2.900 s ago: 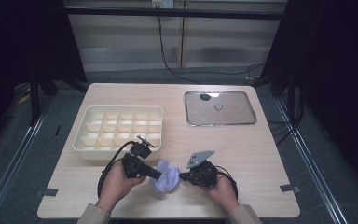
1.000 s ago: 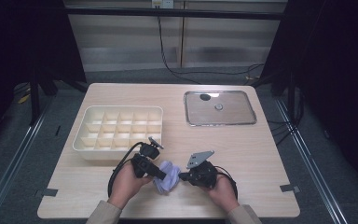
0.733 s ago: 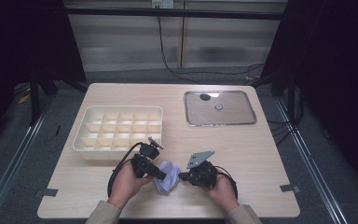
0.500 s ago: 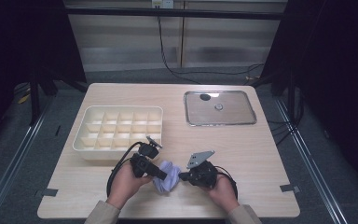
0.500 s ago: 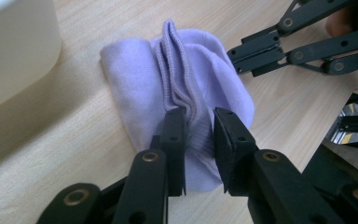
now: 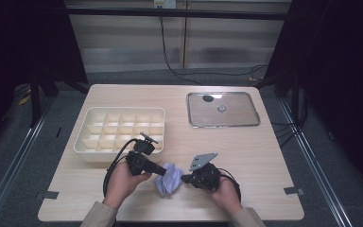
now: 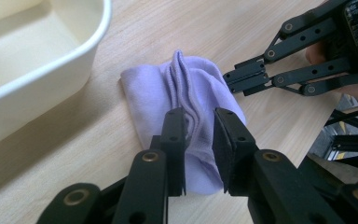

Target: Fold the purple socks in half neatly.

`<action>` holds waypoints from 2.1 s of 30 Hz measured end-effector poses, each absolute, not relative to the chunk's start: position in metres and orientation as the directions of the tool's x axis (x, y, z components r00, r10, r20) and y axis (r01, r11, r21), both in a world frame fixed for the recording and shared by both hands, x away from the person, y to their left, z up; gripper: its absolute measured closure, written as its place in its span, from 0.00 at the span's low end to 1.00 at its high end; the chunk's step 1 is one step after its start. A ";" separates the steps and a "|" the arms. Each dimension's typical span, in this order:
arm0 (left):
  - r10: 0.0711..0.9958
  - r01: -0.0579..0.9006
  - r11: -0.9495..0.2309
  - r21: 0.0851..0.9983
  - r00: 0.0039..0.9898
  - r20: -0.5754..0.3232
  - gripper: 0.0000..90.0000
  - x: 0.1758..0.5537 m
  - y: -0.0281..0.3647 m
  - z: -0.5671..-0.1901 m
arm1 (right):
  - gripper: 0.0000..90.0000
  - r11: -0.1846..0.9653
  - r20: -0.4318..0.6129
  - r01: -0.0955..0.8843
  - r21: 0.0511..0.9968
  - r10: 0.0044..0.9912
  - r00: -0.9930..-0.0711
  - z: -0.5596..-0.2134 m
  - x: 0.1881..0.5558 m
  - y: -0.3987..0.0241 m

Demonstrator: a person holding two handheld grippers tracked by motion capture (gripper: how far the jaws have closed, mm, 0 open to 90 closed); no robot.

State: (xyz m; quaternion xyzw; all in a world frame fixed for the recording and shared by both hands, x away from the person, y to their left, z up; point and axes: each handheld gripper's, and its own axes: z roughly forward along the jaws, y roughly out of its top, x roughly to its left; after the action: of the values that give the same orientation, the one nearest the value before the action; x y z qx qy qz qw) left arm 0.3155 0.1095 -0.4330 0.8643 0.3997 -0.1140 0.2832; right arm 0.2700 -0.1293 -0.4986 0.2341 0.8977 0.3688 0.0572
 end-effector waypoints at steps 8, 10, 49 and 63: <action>0.629 0.748 -0.563 0.352 0.664 -0.405 0.94 0.311 0.105 -0.441 | 0.99 0.622 0.065 0.371 0.690 0.458 -0.887 -0.499 0.270 -0.129; 0.630 0.746 -0.569 0.346 0.666 -0.400 0.94 0.311 0.102 -0.443 | 0.99 0.622 0.066 0.373 0.689 0.459 -0.886 -0.499 0.270 -0.129; 0.594 0.713 -0.597 0.369 0.701 -0.394 0.60 0.301 0.082 -0.458 | 0.96 0.622 0.052 0.374 0.688 0.472 -0.880 -0.495 0.269 -0.137; 0.650 0.736 -0.566 0.370 0.675 -0.349 0.59 0.307 0.109 -0.446 | 0.96 0.636 0.047 0.368 0.679 0.462 -0.886 -0.495 0.267 -0.134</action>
State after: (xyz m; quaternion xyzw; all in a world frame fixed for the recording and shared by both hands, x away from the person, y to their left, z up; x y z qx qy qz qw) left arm 0.3075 0.1087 -0.4457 0.8807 0.3935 -0.0869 0.2490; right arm 0.2674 -0.1345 -0.4946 0.2300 0.9020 0.3596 0.0654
